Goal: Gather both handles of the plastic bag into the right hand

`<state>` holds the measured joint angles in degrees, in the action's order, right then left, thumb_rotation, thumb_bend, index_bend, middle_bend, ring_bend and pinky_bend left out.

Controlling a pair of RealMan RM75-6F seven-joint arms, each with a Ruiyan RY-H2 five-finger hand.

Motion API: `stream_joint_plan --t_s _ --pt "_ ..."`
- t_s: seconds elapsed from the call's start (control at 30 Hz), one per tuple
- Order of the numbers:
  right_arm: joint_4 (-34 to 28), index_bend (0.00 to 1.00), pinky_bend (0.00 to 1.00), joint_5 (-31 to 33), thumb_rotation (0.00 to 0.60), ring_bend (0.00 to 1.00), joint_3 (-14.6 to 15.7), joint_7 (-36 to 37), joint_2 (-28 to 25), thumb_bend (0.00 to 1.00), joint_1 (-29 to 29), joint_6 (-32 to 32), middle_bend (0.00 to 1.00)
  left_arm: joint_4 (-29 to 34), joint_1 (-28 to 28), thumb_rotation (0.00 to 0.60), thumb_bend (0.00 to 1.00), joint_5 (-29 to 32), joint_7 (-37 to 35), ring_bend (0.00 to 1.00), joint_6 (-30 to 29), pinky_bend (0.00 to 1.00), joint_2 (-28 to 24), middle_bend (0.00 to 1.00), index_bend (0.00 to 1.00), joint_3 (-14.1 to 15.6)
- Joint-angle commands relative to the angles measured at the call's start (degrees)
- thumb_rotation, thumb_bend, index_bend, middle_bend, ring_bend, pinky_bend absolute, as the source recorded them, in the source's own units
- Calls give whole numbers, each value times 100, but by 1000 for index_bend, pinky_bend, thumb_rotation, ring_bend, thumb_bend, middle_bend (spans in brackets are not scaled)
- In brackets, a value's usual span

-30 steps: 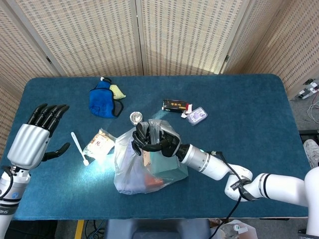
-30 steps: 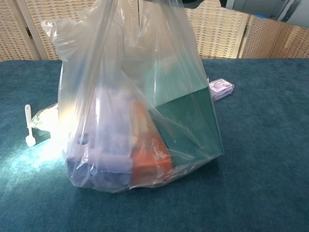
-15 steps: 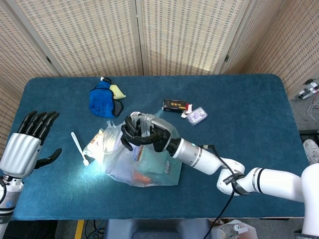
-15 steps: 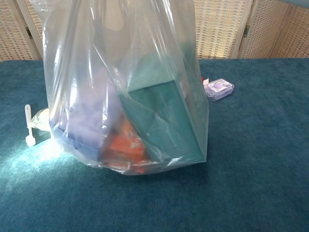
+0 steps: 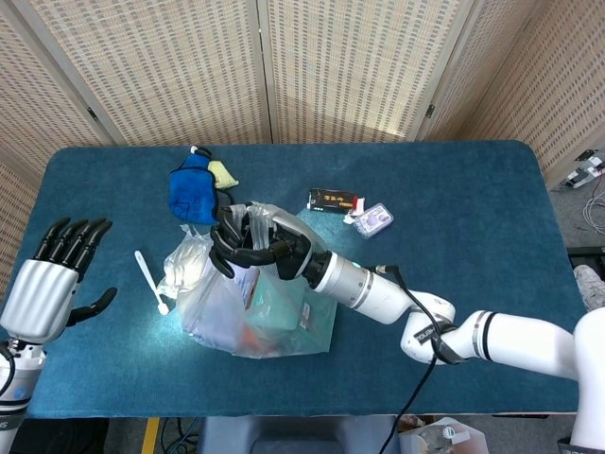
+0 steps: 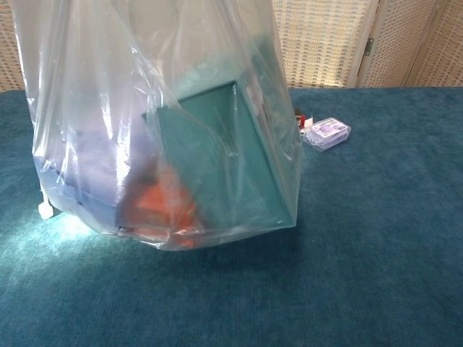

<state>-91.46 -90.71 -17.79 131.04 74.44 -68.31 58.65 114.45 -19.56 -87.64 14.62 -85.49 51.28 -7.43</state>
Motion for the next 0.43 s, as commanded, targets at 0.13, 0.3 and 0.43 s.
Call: stream_joint_plan --t_s 0.13,0.3,0.43 --pt "36 686 684 -44 600 783 -38 90 -28 185 -23 61 724 -87 53 600 194 43 12 97 50 60 77 96 57 9" --pt "59 686 683 -91 600 783 -34 154 -65 185 -28 109 725 -188 112 600 194 68 -28 97 78 60 142 96 57 31" --pt "70 687 684 -108 600 783 -23 181 -84 185 -35 126 725 -200 124 600 194 92 -33 97 122 60 172 96 57 23"
